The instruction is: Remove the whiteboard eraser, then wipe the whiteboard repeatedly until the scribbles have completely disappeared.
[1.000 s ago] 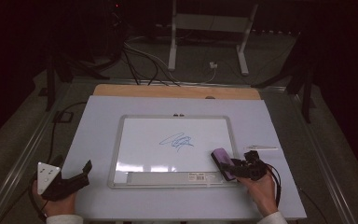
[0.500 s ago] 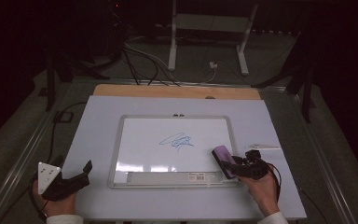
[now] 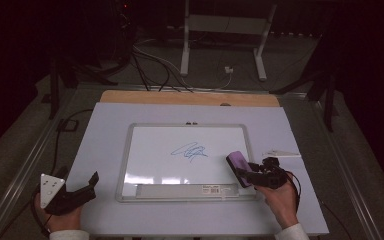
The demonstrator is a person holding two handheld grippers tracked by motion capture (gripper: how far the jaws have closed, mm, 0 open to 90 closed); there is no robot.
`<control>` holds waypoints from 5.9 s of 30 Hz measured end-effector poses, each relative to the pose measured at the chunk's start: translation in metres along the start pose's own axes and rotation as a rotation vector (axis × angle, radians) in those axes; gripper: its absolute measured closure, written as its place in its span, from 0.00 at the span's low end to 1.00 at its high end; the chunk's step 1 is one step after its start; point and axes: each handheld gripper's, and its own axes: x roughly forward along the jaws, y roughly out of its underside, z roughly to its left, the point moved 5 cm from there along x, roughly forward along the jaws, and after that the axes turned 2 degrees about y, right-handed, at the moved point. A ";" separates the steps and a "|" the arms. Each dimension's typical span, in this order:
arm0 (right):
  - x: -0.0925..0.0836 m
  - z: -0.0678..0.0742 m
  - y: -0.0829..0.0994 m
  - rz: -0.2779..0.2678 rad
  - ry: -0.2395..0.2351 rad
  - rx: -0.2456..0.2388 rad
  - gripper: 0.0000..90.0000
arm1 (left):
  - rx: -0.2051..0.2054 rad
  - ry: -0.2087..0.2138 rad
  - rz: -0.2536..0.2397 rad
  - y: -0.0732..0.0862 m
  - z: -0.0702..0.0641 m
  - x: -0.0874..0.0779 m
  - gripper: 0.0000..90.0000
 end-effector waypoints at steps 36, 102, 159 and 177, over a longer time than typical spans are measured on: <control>0.013 0.012 -0.037 -0.057 0.003 -0.018 0.45 | -0.006 -0.030 0.000 0.000 0.002 0.001 0.01; 0.090 0.018 -0.085 -0.022 0.110 -0.091 0.45 | -0.022 -0.041 0.001 0.002 0.006 0.000 0.01; 0.140 0.019 -0.070 0.067 0.182 -0.109 0.45 | -0.024 -0.043 0.004 0.002 0.007 0.000 0.01; 0.146 0.039 -0.069 0.075 0.198 -0.167 0.46 | -0.025 -0.047 0.005 0.002 0.007 0.000 0.01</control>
